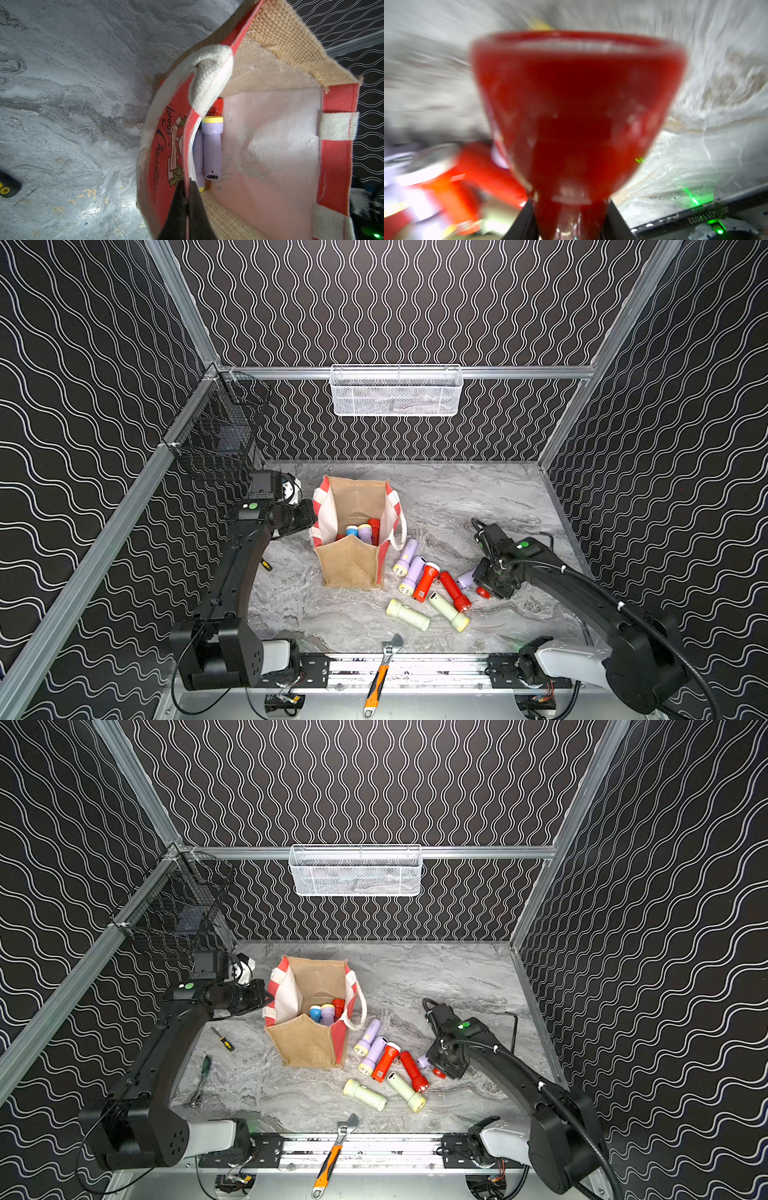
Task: Put the flashlights into the tote bags
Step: Pick up the flashlight from the center of the board, then place the flashlight in the canvas bag.
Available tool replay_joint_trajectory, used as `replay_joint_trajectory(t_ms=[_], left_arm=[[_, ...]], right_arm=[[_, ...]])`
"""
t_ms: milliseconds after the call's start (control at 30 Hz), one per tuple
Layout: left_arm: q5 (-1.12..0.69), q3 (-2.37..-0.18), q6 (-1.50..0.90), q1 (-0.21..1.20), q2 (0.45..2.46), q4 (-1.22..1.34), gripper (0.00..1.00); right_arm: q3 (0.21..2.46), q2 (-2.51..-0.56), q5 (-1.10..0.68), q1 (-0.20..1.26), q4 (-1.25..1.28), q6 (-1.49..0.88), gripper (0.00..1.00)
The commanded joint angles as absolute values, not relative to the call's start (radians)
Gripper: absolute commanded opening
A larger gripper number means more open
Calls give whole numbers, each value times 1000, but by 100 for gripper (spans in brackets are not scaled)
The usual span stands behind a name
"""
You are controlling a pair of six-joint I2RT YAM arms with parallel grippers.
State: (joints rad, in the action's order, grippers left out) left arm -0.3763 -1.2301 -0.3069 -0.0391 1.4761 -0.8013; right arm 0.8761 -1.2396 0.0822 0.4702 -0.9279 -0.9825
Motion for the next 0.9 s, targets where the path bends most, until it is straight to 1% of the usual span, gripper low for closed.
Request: replay_joint_trajectory(t_ms=[0, 200, 300, 400, 667, 867], left_arm=[[-380, -1234, -295, -38, 1479, -777, 5], [-375, -1235, -293, -38, 1470, -781, 5], [-371, -1240, -293, -38, 1468, -783, 6], [-375, -1242, -293, -38, 1471, -783, 5], [-367, -1239, -290, -38, 1481, -785, 5], [-356, -1226, -288, -40, 1462, -784, 5]], right_arm=[[987, -1232, 126, 494, -945, -957, 37], [1249, -1316, 145, 587, -938, -899, 37], [1447, -1419, 237, 678, -977, -841, 37], [1635, -1526, 259, 732, -1000, -791, 37], [1907, -1731, 130, 804, -839, -681, 37], [2001, -1875, 27, 852, -702, -621, 38]])
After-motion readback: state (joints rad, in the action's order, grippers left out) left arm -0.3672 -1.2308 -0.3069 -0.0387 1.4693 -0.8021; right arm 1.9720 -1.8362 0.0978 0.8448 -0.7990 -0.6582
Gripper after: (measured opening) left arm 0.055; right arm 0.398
